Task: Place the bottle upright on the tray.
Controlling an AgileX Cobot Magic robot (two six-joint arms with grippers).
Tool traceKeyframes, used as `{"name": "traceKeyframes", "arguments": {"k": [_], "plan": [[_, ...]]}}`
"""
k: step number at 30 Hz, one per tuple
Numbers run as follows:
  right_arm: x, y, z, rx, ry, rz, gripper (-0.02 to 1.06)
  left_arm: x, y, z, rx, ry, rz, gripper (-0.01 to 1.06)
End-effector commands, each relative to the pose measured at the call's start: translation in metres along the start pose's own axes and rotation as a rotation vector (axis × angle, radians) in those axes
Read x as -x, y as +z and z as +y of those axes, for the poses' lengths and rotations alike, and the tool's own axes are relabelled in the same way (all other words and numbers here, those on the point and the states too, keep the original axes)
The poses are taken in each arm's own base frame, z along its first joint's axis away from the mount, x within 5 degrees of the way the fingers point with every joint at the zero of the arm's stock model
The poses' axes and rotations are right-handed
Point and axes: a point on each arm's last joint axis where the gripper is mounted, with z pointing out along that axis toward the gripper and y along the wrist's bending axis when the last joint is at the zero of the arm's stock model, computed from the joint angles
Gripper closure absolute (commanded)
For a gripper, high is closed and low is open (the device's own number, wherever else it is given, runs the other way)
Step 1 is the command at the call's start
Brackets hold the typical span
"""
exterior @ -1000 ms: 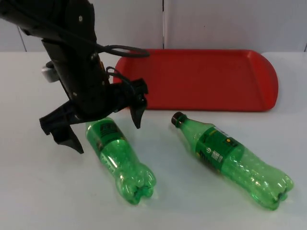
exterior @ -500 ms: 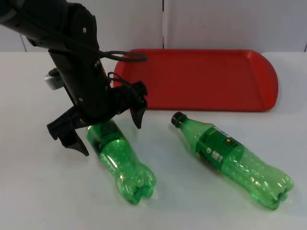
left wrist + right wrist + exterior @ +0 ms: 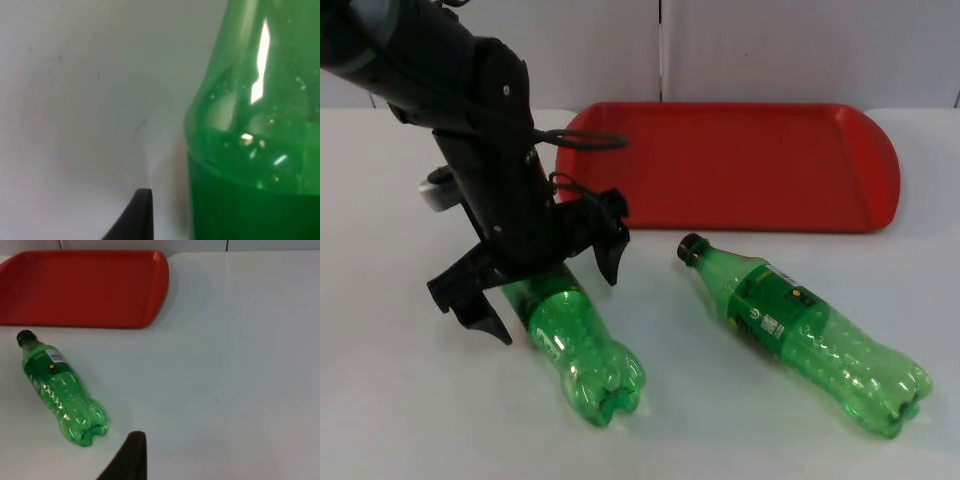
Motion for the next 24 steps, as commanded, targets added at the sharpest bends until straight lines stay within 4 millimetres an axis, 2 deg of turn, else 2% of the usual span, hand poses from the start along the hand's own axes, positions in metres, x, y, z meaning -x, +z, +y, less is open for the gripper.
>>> {"name": "traceKeyframes", "arguments": {"k": [1,13,24], "plan": [[-0.0004,0.0,0.0003,-0.001,0.008,-0.006,0.0,0.0013,-0.0006,-0.0018,-0.014,-0.017,-0.004,0.0],[-0.0004,0.0,0.0003,-0.001,0.008,-0.006,0.0,0.002,-0.0007,-0.0015,-0.011,0.051,-0.013,0.0],[-0.0004,0.0,0.0003,-0.001,0.008,-0.006,0.0,0.0036,-0.0008,-0.0036,-0.034,0.026,-0.031,0.0]]}}
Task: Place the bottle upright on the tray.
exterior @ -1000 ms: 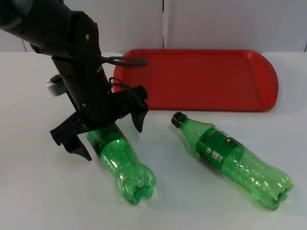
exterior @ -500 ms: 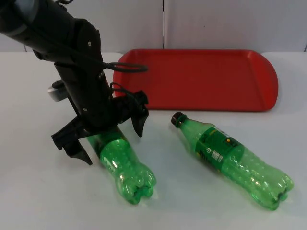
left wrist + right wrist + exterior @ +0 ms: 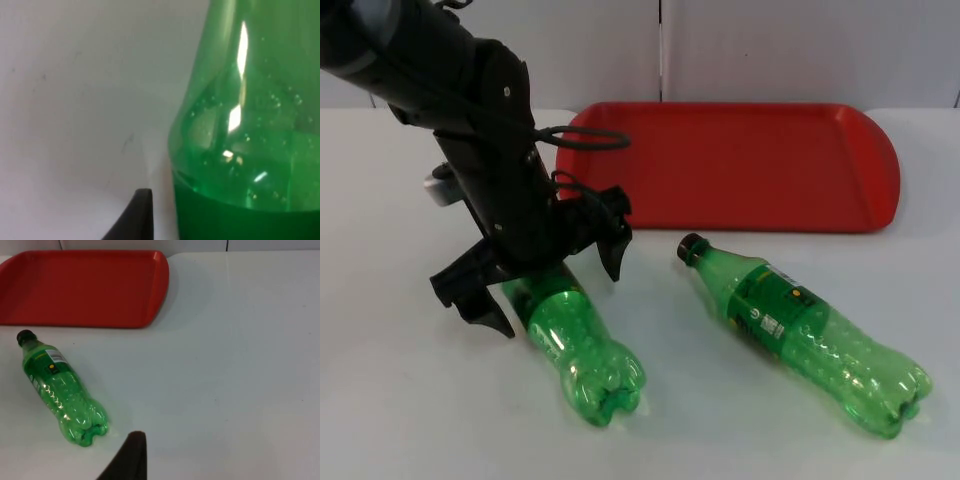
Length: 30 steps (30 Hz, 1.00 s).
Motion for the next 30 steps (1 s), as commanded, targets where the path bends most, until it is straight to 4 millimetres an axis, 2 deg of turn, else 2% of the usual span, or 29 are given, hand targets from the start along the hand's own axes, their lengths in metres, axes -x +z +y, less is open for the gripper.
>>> {"name": "traceKeyframes", "arguments": {"k": [1,5,21,30], "plan": [[0.0,0.0,0.0,-0.001,0.008,-0.006,0.0,0.002,-0.001,-0.002,-0.012,-0.003,-0.017,0.0],[0.0,0.0,0.0,-0.001,0.008,-0.006,0.0,0.007,-0.001,0.0,0.009,0.079,-0.065,0.0],[0.0,0.0,0.0,-0.001,0.008,-0.006,0.0,0.009,0.0,0.004,0.053,0.057,-0.083,0.0],[0.0,0.0,0.0,-0.001,0.008,-0.006,0.0,0.01,0.015,0.004,0.092,0.061,-0.065,0.0]]}}
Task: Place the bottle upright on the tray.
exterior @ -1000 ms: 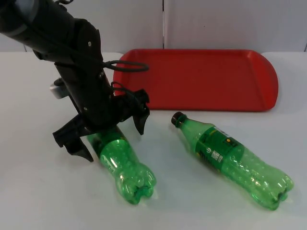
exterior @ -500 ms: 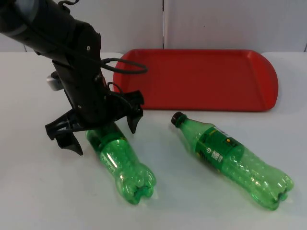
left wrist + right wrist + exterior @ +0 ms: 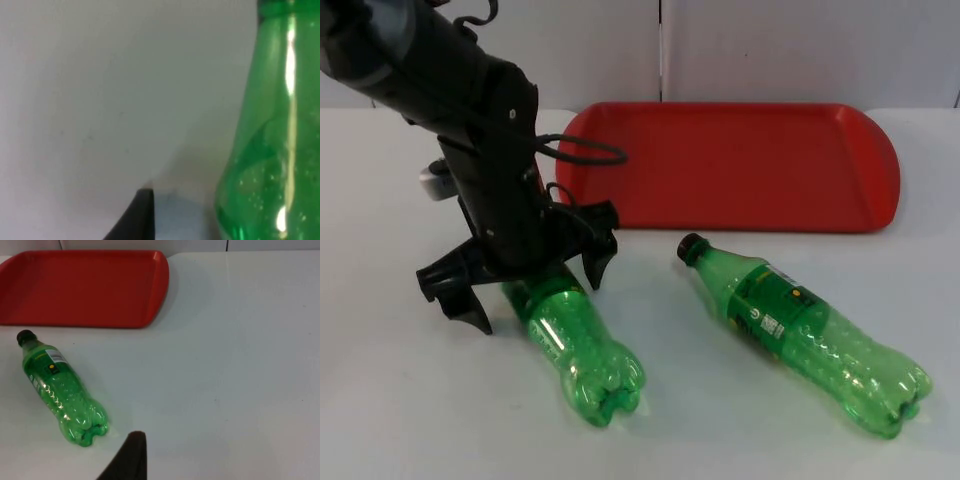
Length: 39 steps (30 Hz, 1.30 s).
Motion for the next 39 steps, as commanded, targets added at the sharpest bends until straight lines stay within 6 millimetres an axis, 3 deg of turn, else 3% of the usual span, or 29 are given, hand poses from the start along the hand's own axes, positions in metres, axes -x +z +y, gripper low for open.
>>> {"name": "traceKeyframes", "arguments": {"k": [1,15,17,20,21,24,33,39], "plan": [[0.0,0.0,0.0,-0.001,0.008,-0.006,0.0,0.001,0.002,0.0,0.006,-0.006,-0.001,0.0],[0.0,0.0,0.0,-0.001,0.008,-0.006,0.0,0.002,0.003,-0.002,-0.01,-0.008,-0.011,0.03],[0.0,0.0,0.0,-0.001,0.008,-0.006,0.0,0.002,0.002,-0.002,-0.008,-0.01,-0.008,0.19],[0.0,0.0,0.0,-0.001,0.008,-0.006,0.0,0.002,0.002,-0.001,0.008,-0.01,0.002,0.58],[0.0,0.0,0.0,-0.001,0.008,-0.006,0.0,0.002,0.002,-0.001,0.008,-0.01,0.002,0.58],[0.0,0.0,0.0,-0.001,0.008,-0.006,0.0,0.001,0.002,-0.001,0.02,0.008,0.002,1.05],[0.0,0.0,0.0,-0.001,0.008,-0.006,0.0,0.001,0.001,0.0,0.022,0.005,0.006,1.05],[0.0,0.0,0.0,-0.001,0.008,-0.006,0.0,0.007,-0.023,-0.006,-0.038,0.004,-0.04,1.05]]}}
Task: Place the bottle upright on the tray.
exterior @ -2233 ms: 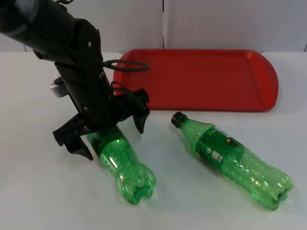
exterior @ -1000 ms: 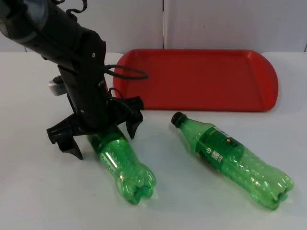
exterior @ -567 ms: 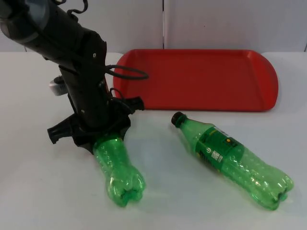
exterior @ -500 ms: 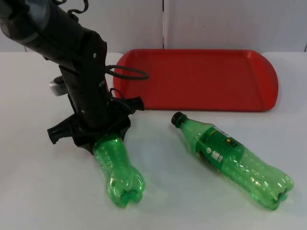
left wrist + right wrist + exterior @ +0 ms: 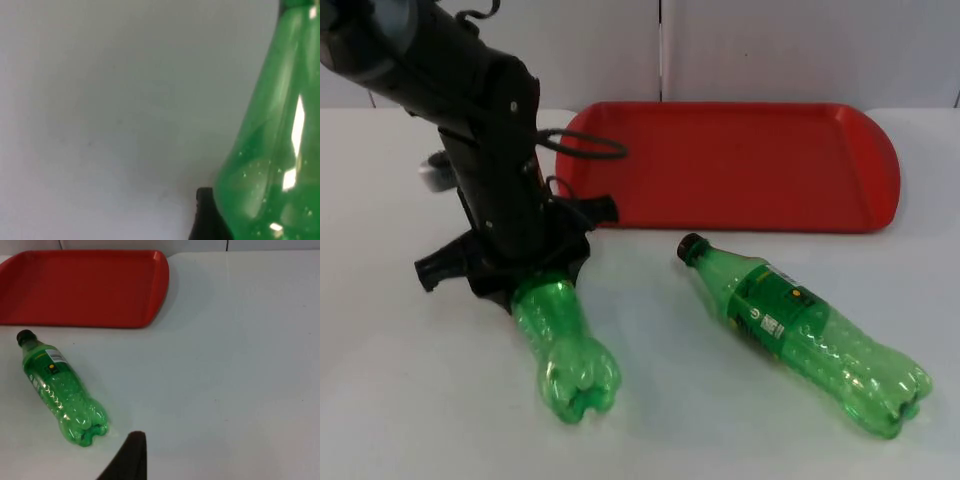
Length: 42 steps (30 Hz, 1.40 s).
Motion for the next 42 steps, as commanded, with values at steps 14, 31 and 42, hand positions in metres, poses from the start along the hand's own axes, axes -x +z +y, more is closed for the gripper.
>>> {"name": "traceKeyframes", "arguments": {"k": [14,31,42], "plan": [[0.0,0.0,0.0,-0.001,0.008,-0.006,0.0,0.041,-0.165,-0.039,-0.592,0.265,-0.625,1.05],[0.0,0.0,0.0,-0.001,0.008,-0.006,0.0,0.03,-0.232,-0.061,-0.856,1.012,-1.272,1.05],[0.0,0.0,0.0,-0.001,0.008,-0.006,0.0,0.043,-0.206,-0.069,-1.023,0.844,-1.462,1.05]]}}
